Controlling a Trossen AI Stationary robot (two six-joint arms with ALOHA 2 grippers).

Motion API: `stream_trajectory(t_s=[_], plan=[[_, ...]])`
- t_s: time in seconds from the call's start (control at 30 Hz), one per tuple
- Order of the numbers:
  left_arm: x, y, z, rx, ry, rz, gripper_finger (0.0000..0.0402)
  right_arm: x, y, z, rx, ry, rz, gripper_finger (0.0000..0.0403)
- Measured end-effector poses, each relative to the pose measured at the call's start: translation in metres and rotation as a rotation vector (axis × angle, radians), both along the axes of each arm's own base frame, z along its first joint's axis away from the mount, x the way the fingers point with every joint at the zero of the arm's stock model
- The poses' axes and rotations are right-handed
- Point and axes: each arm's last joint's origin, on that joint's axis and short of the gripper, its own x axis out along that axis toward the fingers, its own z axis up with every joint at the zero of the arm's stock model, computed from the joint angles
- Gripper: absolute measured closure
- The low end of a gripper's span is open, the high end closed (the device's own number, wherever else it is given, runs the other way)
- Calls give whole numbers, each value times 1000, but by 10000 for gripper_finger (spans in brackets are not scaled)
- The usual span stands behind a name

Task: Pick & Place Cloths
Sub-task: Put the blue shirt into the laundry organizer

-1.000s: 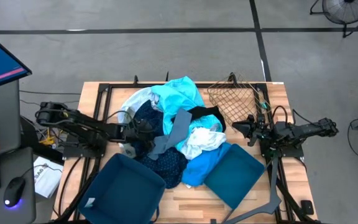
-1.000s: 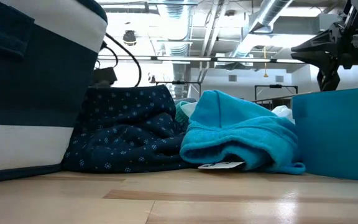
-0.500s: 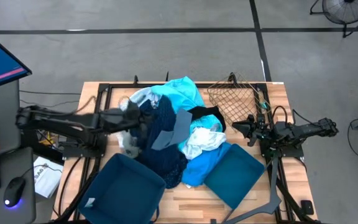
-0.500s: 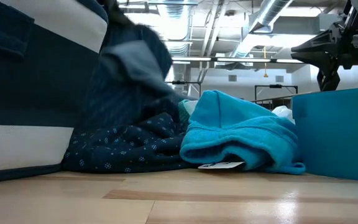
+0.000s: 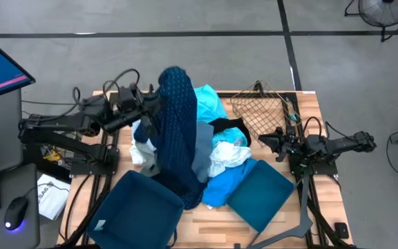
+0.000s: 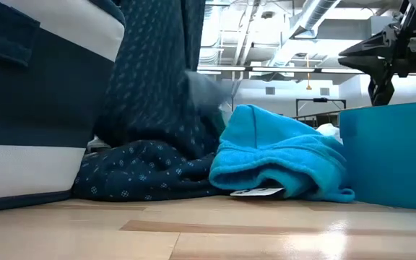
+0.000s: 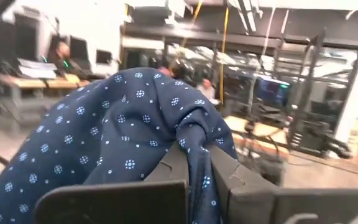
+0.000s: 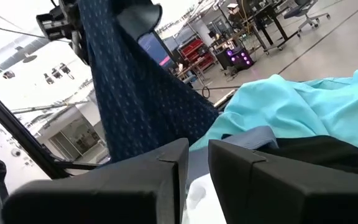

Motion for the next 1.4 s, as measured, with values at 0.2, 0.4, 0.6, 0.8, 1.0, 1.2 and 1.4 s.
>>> stream_trajectory(t_s=[0.2,0.4,0.6,0.8,1.0,1.2,1.4], plan=[[4,10,38,67,-51,77,401,-2,-1,18,-61,-28,-17,342],[7,23,58,80,-90,129,401,1,-3,48,-153,-19,-79,324],[12,29,70,96,-118,115,401,24,-3,81,-241,94,-114,243],[19,31,77,99,-130,115,401,68,-2,116,-319,210,-118,117],[25,32,81,99,-135,115,402,130,-5,142,-425,309,-64,21],[29,32,80,98,-126,115,401,199,-9,156,-503,380,-34,17],[31,32,79,97,-123,113,400,256,-11,167,-512,340,130,14]])
